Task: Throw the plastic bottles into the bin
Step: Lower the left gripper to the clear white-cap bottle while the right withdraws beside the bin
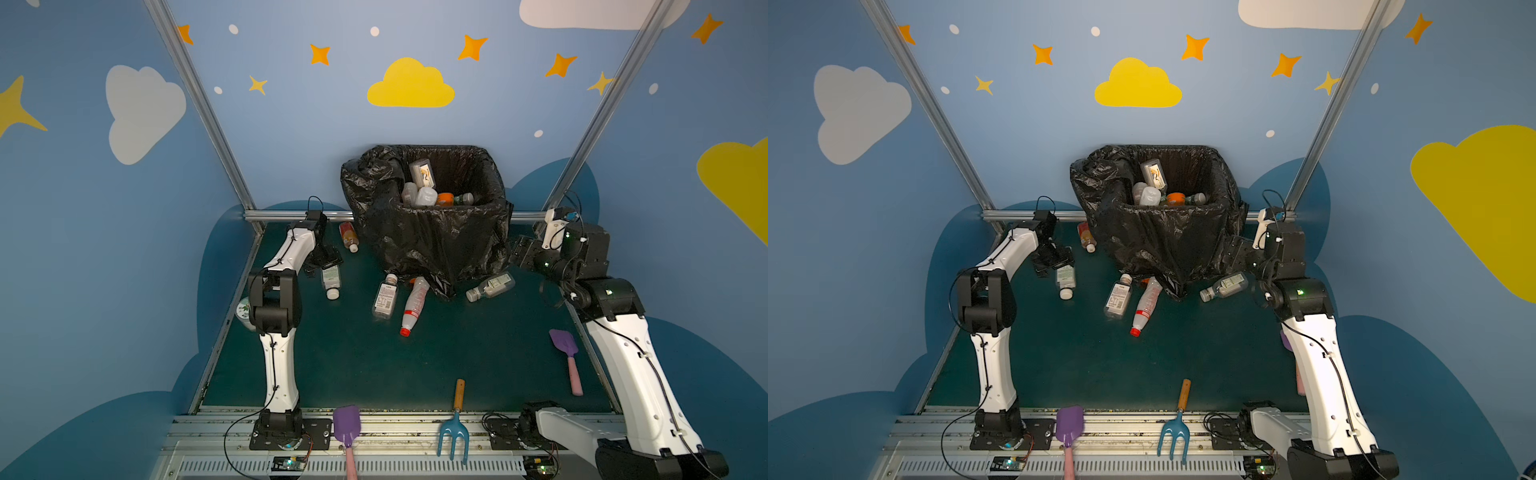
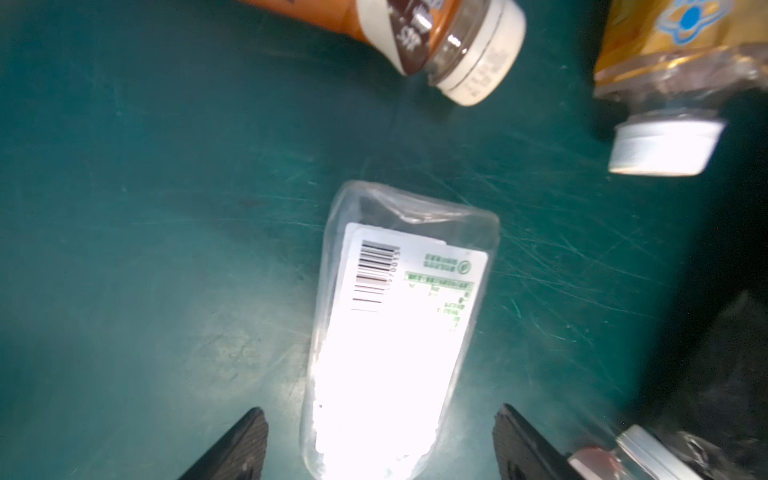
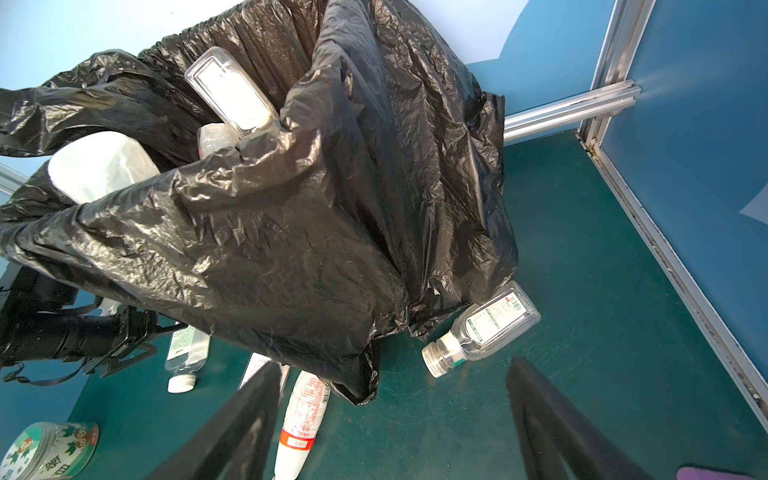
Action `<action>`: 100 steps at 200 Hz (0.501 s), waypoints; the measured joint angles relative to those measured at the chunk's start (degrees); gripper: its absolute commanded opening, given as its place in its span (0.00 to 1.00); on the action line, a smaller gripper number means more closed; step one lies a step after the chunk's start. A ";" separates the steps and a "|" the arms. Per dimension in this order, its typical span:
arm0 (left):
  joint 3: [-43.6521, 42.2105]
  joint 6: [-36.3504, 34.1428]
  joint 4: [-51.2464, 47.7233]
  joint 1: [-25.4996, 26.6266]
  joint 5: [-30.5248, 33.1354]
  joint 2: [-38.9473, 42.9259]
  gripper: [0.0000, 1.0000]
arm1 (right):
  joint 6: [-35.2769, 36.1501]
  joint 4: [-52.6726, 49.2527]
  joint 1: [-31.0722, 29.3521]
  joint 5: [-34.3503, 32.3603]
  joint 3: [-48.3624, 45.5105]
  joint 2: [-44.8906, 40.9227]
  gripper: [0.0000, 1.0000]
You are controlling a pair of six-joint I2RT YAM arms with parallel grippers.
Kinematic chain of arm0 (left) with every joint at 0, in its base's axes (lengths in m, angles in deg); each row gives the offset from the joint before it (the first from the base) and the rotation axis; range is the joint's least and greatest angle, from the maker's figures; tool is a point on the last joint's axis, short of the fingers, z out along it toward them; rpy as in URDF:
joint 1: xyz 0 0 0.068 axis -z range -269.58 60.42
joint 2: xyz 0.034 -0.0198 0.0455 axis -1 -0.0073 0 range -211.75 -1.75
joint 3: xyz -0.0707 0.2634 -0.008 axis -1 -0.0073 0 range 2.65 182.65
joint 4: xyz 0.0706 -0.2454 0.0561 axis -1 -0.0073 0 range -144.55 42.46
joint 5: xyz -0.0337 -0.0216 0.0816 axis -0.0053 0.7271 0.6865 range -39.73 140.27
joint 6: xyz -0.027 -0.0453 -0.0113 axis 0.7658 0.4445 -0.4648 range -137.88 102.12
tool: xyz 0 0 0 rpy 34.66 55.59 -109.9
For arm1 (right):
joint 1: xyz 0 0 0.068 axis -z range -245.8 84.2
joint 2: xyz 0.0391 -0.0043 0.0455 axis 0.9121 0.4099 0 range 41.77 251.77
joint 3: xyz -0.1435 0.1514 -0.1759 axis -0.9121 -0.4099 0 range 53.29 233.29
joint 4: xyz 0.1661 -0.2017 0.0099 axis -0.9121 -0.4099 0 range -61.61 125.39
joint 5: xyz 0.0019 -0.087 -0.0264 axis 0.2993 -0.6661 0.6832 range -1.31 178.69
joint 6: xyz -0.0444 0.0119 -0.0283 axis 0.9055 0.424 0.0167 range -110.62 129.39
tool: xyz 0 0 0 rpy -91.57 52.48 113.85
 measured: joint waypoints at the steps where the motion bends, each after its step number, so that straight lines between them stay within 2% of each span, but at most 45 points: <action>1: 0.00 -0.04 0.00 0.00 0.00 0.00 0.85 | 0.00 0.00 0.02 0.00 0.00 0.00 0.84; 34: 0.50 -1.14 -0.11 0.37 0.20 -0.37 0.85 | -0.15 0.00 0.33 0.04 0.00 0.00 0.84; 100: 5.40 -2.12 -0.68 1.07 1.20 -6.19 0.84 | -0.48 -0.13 0.74 0.02 0.00 -0.11 0.84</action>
